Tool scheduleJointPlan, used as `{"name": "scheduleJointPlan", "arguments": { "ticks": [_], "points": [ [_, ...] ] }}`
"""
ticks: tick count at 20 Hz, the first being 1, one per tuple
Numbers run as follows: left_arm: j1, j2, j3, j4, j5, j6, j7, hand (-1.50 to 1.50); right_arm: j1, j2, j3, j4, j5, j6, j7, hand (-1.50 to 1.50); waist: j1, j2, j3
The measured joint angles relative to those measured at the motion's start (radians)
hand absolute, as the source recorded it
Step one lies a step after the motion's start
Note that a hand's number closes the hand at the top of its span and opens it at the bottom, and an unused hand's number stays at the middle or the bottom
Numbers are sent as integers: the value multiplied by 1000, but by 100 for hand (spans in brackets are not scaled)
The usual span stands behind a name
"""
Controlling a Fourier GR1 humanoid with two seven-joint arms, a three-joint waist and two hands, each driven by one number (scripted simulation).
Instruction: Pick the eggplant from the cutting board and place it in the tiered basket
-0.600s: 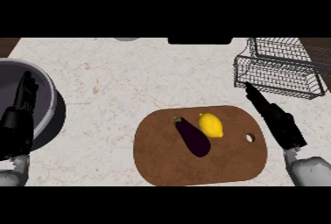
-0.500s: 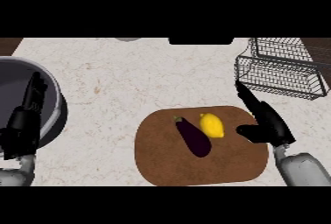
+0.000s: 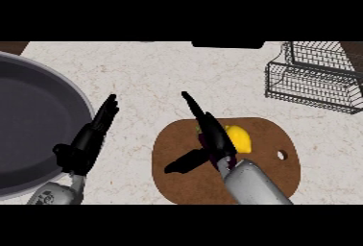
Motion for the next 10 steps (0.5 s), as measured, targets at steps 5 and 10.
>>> {"name": "scheduleJointPlan", "arguments": {
  "ticks": [5,10],
  "points": [
    [-10,-25,6,67,19,-56,-33,0,-141,36,83,37,43,-64,17,-150,-16,-10,1],
    [-3,-29,16,105,28,-78,-52,0,-325,-39,144,4,165,50,244,-150,-34,-24,-1]
  ]
}}
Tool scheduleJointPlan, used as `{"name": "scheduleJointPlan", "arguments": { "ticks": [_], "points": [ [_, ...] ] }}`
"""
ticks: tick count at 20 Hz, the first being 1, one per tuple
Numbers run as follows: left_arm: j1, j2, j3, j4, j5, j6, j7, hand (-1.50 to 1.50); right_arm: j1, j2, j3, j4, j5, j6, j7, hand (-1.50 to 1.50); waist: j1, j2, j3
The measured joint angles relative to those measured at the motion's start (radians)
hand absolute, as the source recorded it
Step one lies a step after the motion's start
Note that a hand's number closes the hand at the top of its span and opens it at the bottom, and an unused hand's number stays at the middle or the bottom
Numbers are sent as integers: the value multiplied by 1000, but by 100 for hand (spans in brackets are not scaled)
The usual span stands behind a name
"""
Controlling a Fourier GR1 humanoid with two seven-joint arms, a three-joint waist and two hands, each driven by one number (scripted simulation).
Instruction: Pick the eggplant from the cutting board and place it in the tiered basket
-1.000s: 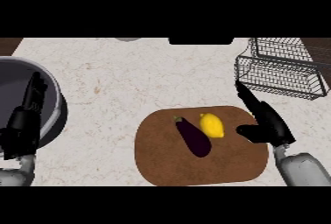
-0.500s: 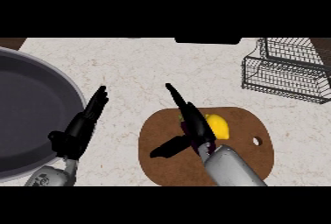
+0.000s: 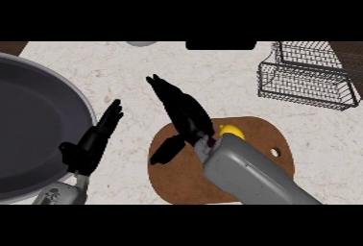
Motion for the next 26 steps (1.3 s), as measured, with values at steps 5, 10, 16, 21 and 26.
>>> {"name": "scheduleJointPlan", "arguments": {
  "ticks": [5,10,16,21,26],
  "points": [
    [-2,-9,0,17,-1,-1,-4,0,-163,-81,101,1,48,267,229,-150,-7,-9,-3],
    [5,-7,8,29,1,-12,-16,0,-295,-97,146,-35,-20,567,442,-150,-11,-10,-2],
    [-1,-12,16,40,-2,-20,-13,0,-343,-54,141,-95,-135,669,570,-150,-15,-5,1],
    [-14,-26,28,60,-9,-25,-34,0,-346,-51,150,-117,-140,673,620,-150,-14,-1,2],
    [-6,-27,29,51,-14,-30,-22,0,-325,-80,189,-120,-71,666,632,-150,-11,1,2]
  ]
}}
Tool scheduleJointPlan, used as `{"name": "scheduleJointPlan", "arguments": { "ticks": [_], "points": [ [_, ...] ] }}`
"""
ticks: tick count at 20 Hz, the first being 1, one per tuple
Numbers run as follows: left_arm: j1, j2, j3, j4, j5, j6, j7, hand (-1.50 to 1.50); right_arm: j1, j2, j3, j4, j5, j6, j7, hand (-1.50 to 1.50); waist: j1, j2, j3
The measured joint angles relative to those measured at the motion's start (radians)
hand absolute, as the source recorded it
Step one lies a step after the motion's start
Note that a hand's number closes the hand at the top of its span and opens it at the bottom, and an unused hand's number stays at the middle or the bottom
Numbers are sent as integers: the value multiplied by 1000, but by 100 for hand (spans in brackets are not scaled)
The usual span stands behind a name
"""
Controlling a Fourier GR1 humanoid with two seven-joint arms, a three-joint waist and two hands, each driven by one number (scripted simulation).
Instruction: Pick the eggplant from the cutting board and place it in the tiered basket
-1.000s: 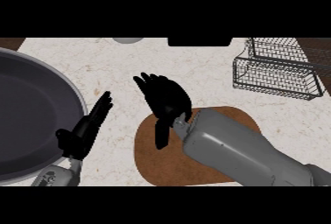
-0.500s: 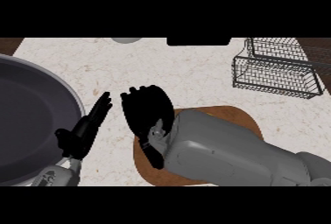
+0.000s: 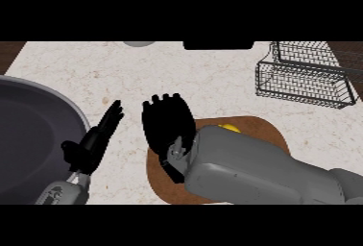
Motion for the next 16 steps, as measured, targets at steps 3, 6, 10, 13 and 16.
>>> {"name": "scheduleJointPlan", "arguments": {
  "ticks": [3,6,10,13,16],
  "points": [
    [6,-7,-4,-8,-4,2,4,0,25,-4,32,11,22,-2,18,-150,-1,-1,0],
    [1,-12,-2,-1,-12,1,-1,0,67,-8,53,26,43,-4,22,-150,-2,1,0],
    [-11,-9,14,-7,-13,-6,13,0,133,-14,55,20,75,-11,22,-150,1,3,0],
    [-21,-10,27,9,-15,-21,7,0,168,-5,54,41,121,-11,-1,-150,5,5,1],
    [3,-9,29,9,-20,-36,-15,0,185,-17,33,64,149,-5,-18,-150,7,5,0]
  ]
}}
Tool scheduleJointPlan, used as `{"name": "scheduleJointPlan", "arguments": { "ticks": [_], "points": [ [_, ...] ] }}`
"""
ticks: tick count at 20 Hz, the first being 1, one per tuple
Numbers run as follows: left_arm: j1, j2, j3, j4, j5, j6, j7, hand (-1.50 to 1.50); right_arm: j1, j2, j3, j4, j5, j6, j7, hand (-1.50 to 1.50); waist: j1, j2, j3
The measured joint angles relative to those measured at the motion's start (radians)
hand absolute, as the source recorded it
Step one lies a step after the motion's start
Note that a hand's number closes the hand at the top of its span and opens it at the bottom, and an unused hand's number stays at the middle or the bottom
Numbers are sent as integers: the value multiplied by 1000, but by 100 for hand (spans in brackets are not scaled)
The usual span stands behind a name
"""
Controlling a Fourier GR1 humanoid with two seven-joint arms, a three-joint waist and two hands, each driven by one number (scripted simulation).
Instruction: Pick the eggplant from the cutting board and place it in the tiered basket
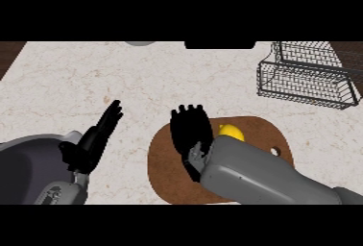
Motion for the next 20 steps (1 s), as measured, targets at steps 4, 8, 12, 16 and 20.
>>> {"name": "scheduleJointPlan", "arguments": {
  "ticks": [4,8,12,16,20],
  "points": [
    [-6,1,13,-5,-6,-4,12,0,67,-30,-6,-25,47,-2,-9,-150,-3,-1,0],
    [-16,-20,15,2,-24,5,15,0,119,-40,-22,-13,102,5,-39,-150,-1,1,0],
    [-22,-33,24,-2,-34,0,27,0,164,-32,-54,-9,152,17,-63,-150,1,1,0],
    [-4,-41,29,-8,-44,-14,26,0,224,-23,-66,-4,216,24,-86,-150,2,1,0],
    [12,-34,46,-33,-46,-43,35,0,255,18,-101,20,280,32,-114,150,5,2,0]
  ]
}}
